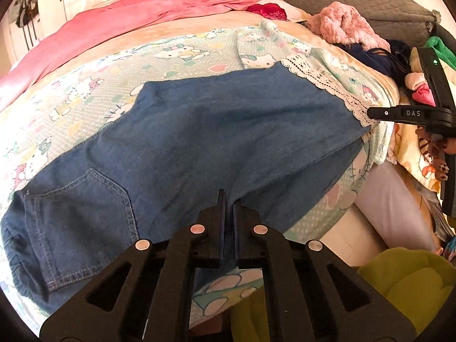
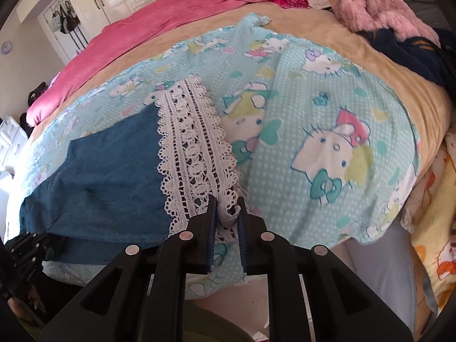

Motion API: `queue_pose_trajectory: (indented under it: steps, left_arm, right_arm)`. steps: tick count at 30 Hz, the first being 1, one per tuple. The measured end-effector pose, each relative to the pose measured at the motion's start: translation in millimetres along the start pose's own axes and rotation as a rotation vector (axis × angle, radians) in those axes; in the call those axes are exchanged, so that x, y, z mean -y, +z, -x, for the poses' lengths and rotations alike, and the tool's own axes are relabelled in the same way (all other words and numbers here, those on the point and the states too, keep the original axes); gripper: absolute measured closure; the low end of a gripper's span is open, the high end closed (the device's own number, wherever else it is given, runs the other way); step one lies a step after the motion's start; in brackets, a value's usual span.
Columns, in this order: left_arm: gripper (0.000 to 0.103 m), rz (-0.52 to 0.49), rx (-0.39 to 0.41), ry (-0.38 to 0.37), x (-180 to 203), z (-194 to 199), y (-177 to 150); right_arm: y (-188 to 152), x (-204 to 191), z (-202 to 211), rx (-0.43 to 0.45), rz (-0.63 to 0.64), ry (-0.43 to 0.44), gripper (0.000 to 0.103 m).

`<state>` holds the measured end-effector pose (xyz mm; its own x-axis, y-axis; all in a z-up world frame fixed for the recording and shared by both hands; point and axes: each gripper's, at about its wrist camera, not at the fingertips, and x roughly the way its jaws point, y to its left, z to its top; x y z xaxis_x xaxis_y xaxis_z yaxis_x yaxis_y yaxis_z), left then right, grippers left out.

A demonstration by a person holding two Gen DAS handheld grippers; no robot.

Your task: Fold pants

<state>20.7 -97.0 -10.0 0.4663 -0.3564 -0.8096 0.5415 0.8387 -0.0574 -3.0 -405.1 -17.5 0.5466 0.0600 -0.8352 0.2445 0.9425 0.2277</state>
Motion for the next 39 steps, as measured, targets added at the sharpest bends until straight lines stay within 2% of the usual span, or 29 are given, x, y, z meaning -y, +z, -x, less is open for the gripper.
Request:
queue_pose_trajectory:
  steps: [4,5,6,9,10,12,13,15,18,21,24,30,31,32,33,39]
  left_arm:
    - [0.103,-0.023,-0.023,-0.009,6,-6,-5]
    - [0.103,-0.03,-0.031,-0.008,7,-8,-6]
    - [0.103,-0.032,-0.034,-0.008,8,-9,-7]
    - [0.103,-0.043,-0.029,-0.008,10,-6,-8]
    - [0.103,-0.047,-0.026,-0.008,11,-5,-8]
    - [0.103,-0.045,-0.021,-0.012,10,-3,-8]
    - [0.103,-0.043,-0.02,-0.014,10,-2,-8]
    - [0.103,-0.037,-0.016,-0.014,9,-1,-9]
    - [0.103,-0.04,-0.011,-0.018,10,3,-10]
    - [0.103,-0.054,-0.002,-0.017,12,10,-12]
    - [0.103,-0.067,0.0,-0.013,14,12,-14]
    - [0.103,-0.079,-0.012,-0.012,18,11,-21]
    - [0.103,-0.078,-0.013,-0.011,18,11,-22]
    - [0.103,-0.077,-0.014,-0.01,17,11,-22]
    - [0.103,-0.076,-0.014,-0.009,17,11,-23]
    - [0.103,-0.084,-0.03,-0.011,19,6,-24]
  right_arm:
    - [-4,4,-13,-0.02,-0.025,-0.019,0.088]
    - [-5,5,-13,-0.02,-0.038,-0.024,0.084]
    - [-4,6,-10,-0.012,-0.049,-0.032,0.077]
    - [-1,3,13,0.068,-0.035,-0.061,0.074]
    - [0,-1,19,0.09,-0.021,-0.049,0.074]
    - [-1,-22,28,0.107,0.089,0.008,0.072]
    - [-5,-37,29,0.091,0.161,0.04,0.072]
    - [-13,-57,24,0.034,0.224,0.126,0.072]
    - [-20,-63,10,-0.041,0.167,0.176,0.072]
    - [-31,-60,2,-0.095,0.062,0.181,0.071]
    - [-38,-50,-1,-0.098,-0.068,0.21,0.071]
    - [-32,-42,-13,-0.081,-0.198,0.261,0.07]
    - [-32,-42,-17,-0.091,-0.208,0.267,0.072]
    - [-31,-43,-20,-0.097,-0.212,0.273,0.088]
    - [-32,-43,-23,-0.11,-0.218,0.285,0.1]
    - [-38,-35,-15,-0.111,-0.212,0.248,0.1]
